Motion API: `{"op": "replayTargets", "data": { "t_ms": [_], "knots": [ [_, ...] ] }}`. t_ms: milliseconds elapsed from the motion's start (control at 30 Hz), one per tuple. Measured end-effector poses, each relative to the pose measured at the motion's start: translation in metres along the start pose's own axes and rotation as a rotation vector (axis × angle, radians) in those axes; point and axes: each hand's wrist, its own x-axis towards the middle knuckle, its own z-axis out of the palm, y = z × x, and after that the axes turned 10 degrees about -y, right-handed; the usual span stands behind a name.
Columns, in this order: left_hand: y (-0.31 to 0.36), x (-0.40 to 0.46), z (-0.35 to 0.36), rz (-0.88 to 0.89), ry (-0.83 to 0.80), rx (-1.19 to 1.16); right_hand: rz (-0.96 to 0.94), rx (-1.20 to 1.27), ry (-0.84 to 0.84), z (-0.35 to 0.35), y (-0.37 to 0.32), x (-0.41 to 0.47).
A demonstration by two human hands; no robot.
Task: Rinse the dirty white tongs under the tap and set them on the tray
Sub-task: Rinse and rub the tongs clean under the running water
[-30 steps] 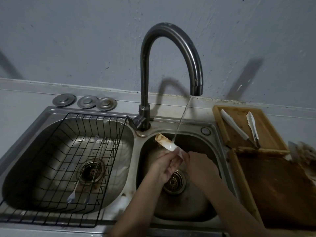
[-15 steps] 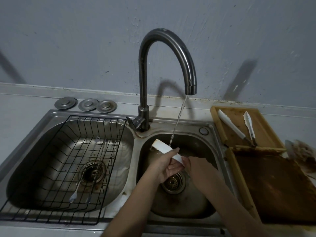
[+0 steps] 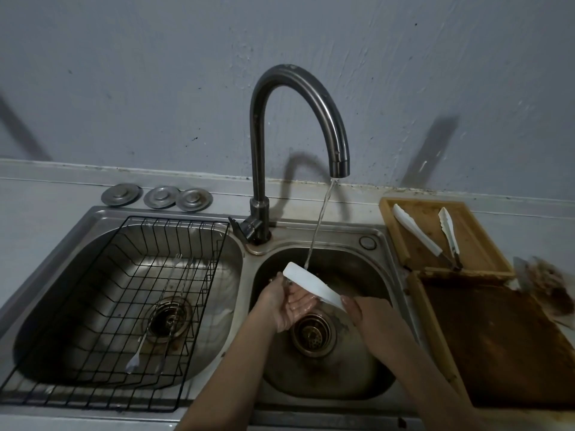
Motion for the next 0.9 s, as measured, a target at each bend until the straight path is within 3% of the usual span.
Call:
{"op": "replayTargets", "data": {
  "t_ms": [300,600,667,800,900],
  "knots": [
    [-0.010,0.000,0.010,0.002,-0.041,0.056,0.055,0.044,-0.048,-0.002,0.019,-0.004],
    [-0.012,0.001,0.005,-0.035,0.016,0.162,-0.033,-0.058,-0.029,-0.003,0.022,-0.006],
    [-0.010,0.002,0.005,0.028,0.003,0.157,-0.028,-0.129,-0.020,-0.004,0.018,-0.005],
    [-0.004,0.010,0.006,0.342,0.135,0.019,-0.070,-0.166,0.055,-0.008,0.008,-0.007],
    [0.000,0.013,0.013,0.433,0.139,-0.020,-0.098,-0.095,0.160,-0.010,0.002,-0.005]
  ]
}}
